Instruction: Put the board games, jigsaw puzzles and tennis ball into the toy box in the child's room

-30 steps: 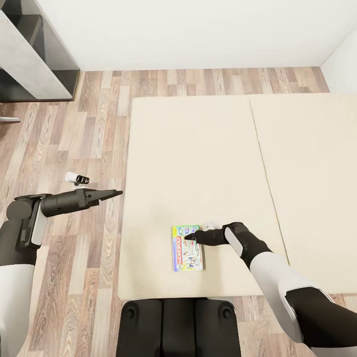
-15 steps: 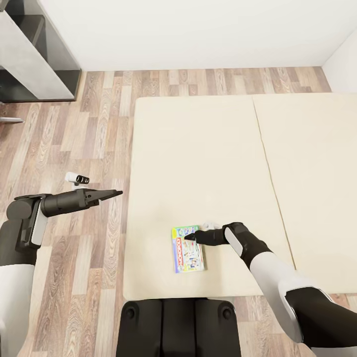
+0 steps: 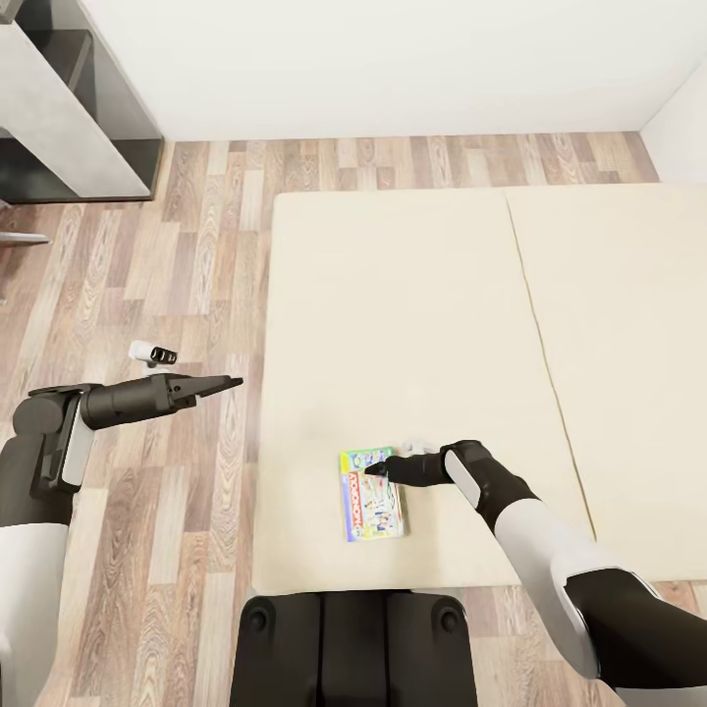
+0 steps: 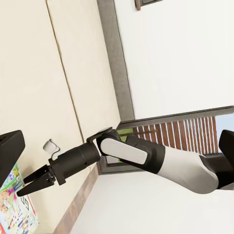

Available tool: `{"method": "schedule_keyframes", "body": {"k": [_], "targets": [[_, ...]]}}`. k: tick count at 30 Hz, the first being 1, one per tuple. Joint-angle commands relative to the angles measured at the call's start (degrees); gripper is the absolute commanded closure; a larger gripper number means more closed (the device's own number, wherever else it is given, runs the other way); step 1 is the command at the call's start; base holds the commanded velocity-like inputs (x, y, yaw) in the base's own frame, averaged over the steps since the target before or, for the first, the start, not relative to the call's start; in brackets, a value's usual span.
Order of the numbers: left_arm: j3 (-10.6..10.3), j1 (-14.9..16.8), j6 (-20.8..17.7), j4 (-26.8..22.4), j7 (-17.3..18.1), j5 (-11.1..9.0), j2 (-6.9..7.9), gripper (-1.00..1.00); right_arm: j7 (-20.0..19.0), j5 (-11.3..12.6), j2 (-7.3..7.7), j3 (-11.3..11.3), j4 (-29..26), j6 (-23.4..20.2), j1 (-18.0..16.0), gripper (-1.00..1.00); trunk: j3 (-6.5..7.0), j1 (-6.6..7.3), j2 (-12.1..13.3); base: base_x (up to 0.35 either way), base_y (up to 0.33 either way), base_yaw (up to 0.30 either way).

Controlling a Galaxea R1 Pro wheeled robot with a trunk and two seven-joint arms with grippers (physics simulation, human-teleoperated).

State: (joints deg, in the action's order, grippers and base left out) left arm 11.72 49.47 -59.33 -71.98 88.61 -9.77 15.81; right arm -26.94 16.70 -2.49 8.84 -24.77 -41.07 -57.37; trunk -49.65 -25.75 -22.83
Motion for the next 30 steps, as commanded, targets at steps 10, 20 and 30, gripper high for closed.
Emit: {"method": "schedule_keyframes", "body": {"k": [10,20,30], "targets": [[0.04,0.01,-0.61,-0.01,0.25,0.02,0.08,-1.00,0.04,0.26,0.03,0.21,-0.04,-0.08,-0.02,-1.00,-0.06,-0.03,-0.09,0.000,0.033,0.000],[0.06,0.01,-0.62,-0.01,0.25,0.02,0.20,-1.00,0.05,0.26,0.03,0.21,-0.08,-0.07,-0.02,-1.00,-0.06,-0.03,-0.09,0.000,0.032,0.000],[-0.02,0.01,-0.61,-0.01,0.25,0.02,1.29,-1.00,0.11,0.26,0.03,0.21,-0.06,-0.07,-0.02,-1.00,-0.06,-0.03,-0.09,0.000,0.136,0.000]]}}
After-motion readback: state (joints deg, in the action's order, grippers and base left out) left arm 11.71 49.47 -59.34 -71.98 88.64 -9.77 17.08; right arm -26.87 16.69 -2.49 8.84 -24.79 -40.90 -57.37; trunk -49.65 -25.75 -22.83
